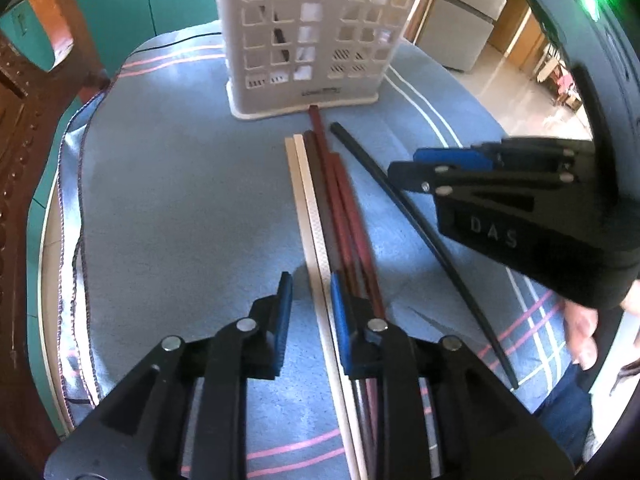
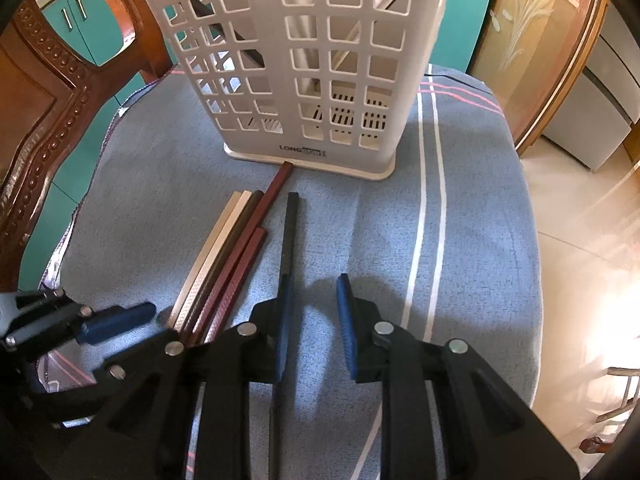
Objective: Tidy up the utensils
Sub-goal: 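Close the left tool on a light-coloured chopstick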
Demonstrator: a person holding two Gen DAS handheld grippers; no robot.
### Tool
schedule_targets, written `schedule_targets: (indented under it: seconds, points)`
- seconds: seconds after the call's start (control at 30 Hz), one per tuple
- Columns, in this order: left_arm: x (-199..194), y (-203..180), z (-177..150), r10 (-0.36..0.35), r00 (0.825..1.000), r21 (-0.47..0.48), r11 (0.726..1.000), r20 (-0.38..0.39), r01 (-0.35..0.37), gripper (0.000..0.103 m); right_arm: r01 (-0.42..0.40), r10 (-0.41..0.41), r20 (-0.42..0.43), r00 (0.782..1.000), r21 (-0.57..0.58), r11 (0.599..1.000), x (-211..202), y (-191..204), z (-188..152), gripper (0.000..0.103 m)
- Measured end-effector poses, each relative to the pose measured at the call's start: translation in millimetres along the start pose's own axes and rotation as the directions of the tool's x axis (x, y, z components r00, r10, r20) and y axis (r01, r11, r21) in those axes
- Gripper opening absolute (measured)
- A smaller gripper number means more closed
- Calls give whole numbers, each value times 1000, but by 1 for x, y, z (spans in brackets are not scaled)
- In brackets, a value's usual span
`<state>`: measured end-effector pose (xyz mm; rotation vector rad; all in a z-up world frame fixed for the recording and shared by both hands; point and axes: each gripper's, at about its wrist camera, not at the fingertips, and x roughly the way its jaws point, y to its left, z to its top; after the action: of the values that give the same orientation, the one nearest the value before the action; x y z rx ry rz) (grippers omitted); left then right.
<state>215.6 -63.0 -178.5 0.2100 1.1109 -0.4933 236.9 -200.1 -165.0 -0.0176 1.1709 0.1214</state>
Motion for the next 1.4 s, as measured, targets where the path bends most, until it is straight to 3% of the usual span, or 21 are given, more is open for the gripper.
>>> schedule_targets:
  seconds: [0.07, 0.23, 0.37, 0.43, 0.5, 0.6, 1.0, 1.4]
  points:
    - [3, -3, 1, 44, 999, 4, 999, 3, -44, 37, -1, 1, 0, 1000, 0, 1000, -1, -1, 0, 23]
    - [1, 0, 3, 73, 997, -14, 997, 11, -73, 36, 3, -3, 2, 1000, 2, 1000, -1, -4, 0, 23]
    - [0, 14, 5, 76, 997, -49, 996, 13, -76, 12, 14, -14, -10, 1000, -1, 1000, 3, -4, -1, 23]
    - [-1, 20, 5, 77, 997, -75, 994, 21, -75, 11, 20, -20, -12, 1000, -8, 1000, 4, -2, -2, 23]
    - [-7, 25, 0, 54, 998, -90, 995, 39, -50, 1, 25, -25, -12, 1000, -14, 1000, 5, 0, -2, 23]
    - [-18, 26, 2, 3, 997, -97, 995, 72, 4, 1, 30, -30, -12, 999, -17, 999, 5, 2, -2, 23]
    - [-1, 23, 0, 58, 998, -80, 995, 29, -56, 5, 36, -36, -16, 999, -21, 999, 9, 7, -5, 23]
    - [-2, 13, 0, 48, 998, -54, 997, 31, -46, 12, 33, -33, -5, 999, -28, 999, 6, 9, -10, 24]
